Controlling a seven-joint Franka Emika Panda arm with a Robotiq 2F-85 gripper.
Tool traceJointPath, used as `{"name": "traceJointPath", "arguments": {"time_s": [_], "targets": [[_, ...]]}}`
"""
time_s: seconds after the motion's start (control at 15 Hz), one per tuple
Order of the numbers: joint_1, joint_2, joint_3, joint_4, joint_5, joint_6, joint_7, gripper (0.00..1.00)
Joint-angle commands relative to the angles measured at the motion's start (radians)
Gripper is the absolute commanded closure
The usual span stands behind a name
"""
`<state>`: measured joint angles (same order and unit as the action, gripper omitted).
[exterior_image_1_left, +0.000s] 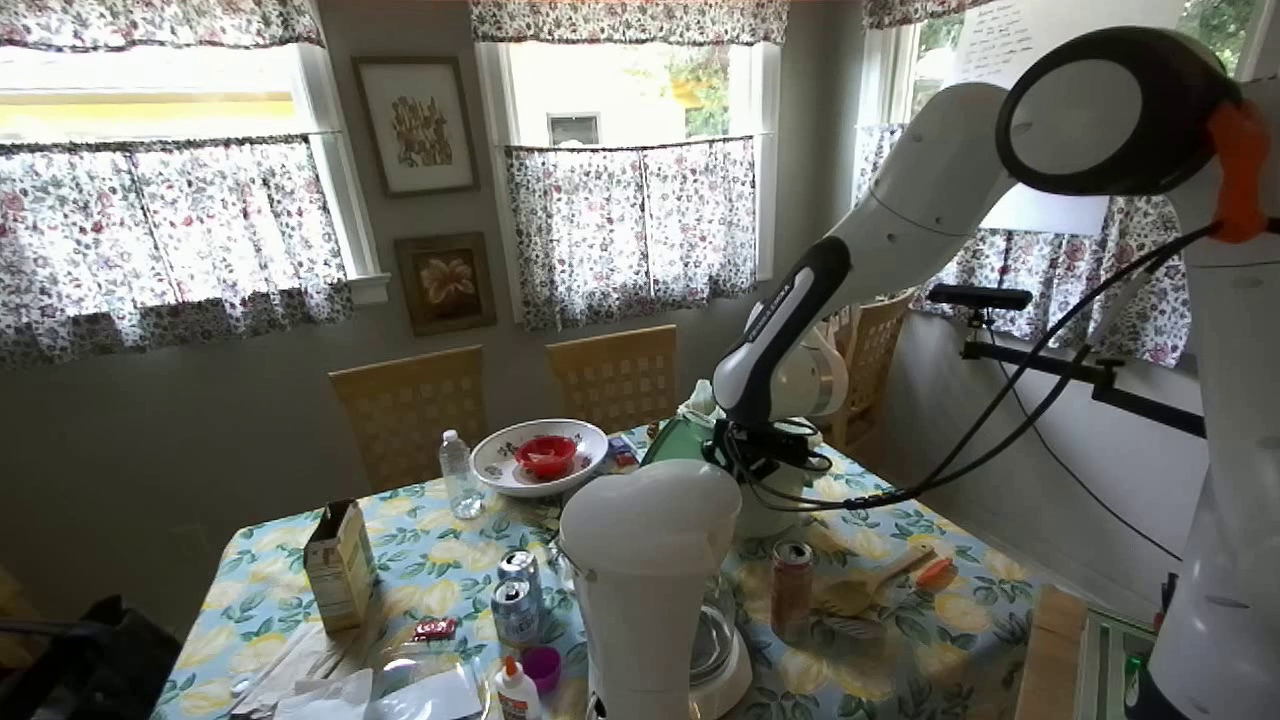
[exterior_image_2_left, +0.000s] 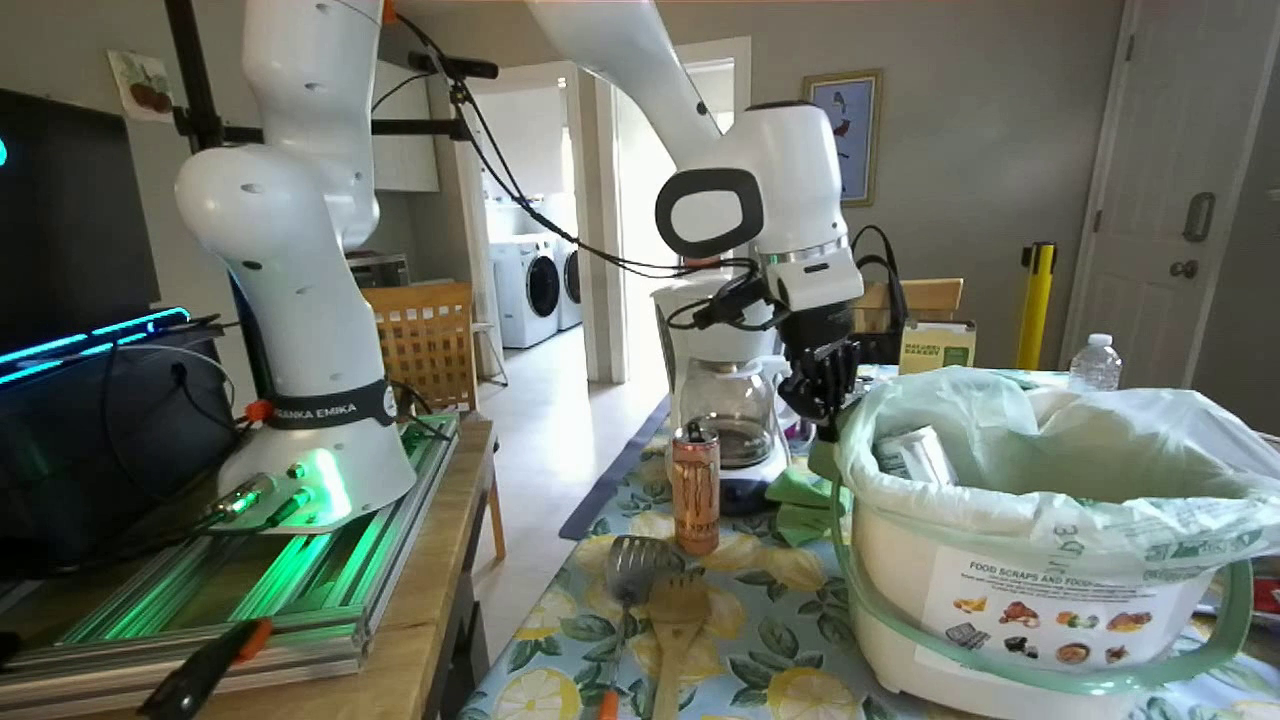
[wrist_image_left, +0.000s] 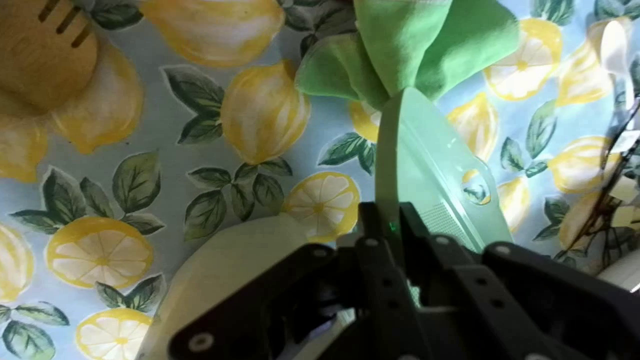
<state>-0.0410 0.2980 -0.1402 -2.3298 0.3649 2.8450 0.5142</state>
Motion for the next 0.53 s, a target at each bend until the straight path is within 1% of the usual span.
{"name": "traceJointPath", "arguments": {"time_s": [0.0, 0.2, 0.47], "targets": [[-0.047, -0.064, 0.075, -0.010, 0.119, -0.039, -0.043, 0.97], [-0.067, -0.073, 0.112, -0.009, 0.203, -0.047, -0.060, 0.97], [-0.070, -0.064, 0.118, -0.009, 0.255, -0.083, -0.058, 0.97]]}}
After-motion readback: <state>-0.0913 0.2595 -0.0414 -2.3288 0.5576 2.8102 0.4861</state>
